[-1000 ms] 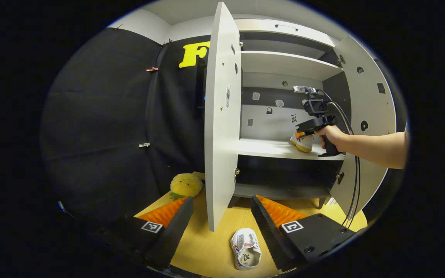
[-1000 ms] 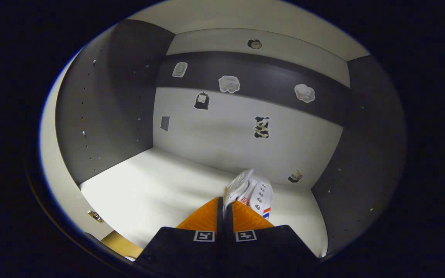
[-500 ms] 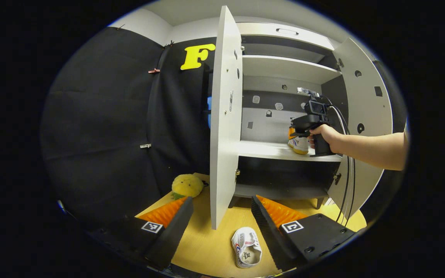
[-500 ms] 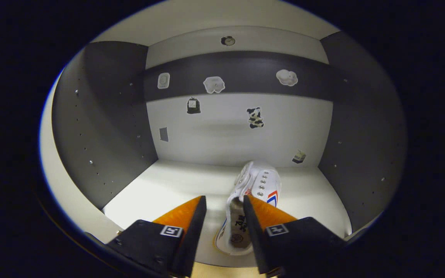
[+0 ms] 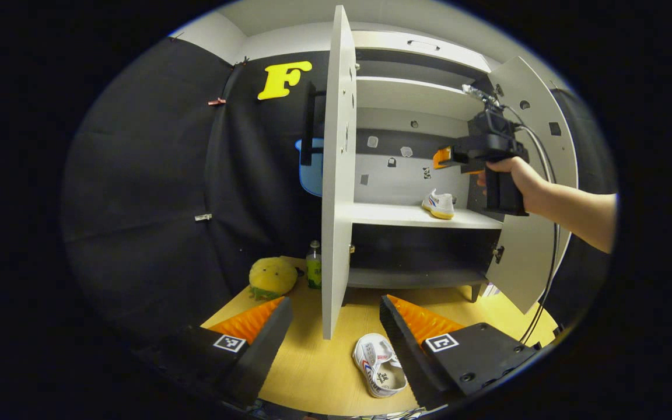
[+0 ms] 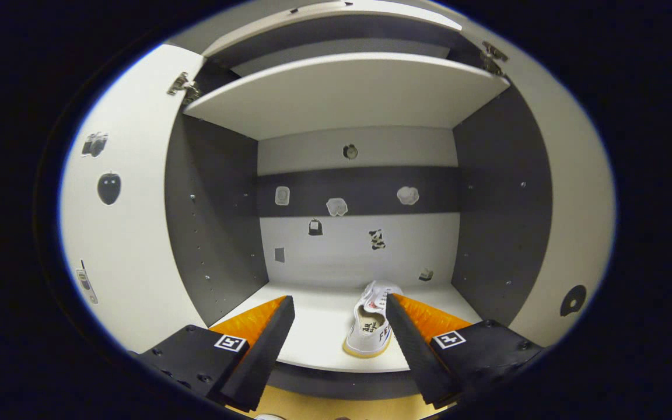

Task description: Grab one shoe with the right hand and put it into the shoe cabinet, grab the other shoe with the left hand and put it into the shoe cabinet; then close the right door with the right hand and the left door with the left hand.

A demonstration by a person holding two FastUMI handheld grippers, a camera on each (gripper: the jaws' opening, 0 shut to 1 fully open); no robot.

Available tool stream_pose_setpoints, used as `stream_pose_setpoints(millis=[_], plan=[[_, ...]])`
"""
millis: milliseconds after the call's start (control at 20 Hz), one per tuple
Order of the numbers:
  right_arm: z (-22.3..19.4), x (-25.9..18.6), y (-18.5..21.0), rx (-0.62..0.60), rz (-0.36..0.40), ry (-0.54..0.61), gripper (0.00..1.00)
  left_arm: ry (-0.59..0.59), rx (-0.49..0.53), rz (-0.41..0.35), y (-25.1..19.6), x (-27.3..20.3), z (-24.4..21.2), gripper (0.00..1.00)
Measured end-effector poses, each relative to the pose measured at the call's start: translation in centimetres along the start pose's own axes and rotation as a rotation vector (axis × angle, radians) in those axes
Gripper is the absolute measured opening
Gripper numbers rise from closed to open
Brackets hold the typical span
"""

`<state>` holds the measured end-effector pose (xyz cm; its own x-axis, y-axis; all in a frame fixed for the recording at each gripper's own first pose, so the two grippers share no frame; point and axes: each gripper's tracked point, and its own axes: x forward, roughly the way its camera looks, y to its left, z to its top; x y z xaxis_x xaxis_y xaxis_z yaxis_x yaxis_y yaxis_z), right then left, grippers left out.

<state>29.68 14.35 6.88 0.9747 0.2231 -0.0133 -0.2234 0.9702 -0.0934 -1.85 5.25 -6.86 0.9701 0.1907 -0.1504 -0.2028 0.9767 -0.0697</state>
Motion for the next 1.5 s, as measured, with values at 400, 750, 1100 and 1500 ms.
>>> stream_pose_setpoints(millis=[400, 750, 1100, 1500], plan=[[-2.9, -12.0, 2.1, -0.113, -0.034, -0.082, 0.98, 0.065, 0.021, -0.102, 2.6, 2.0, -4.7, 0.96], [-11.7, -21.9, -1.0, -0.005, -0.161, 0.112, 0.98, 0.129, 0.092, -0.211, 2.2, 2.4, -10.2, 0.96], [-15.9, -28.2, -6.0, 0.044, -0.296, 0.210, 0.98, 0.285, 0.152, -0.320, -2.5, 3.4, -18.7, 0.96], [-17.0, -31.0, -7.1, 0.029, -0.291, 0.224, 1.00, 0.431, 0.190, -0.295, -5.8, 7.1, -25.0, 0.96]])
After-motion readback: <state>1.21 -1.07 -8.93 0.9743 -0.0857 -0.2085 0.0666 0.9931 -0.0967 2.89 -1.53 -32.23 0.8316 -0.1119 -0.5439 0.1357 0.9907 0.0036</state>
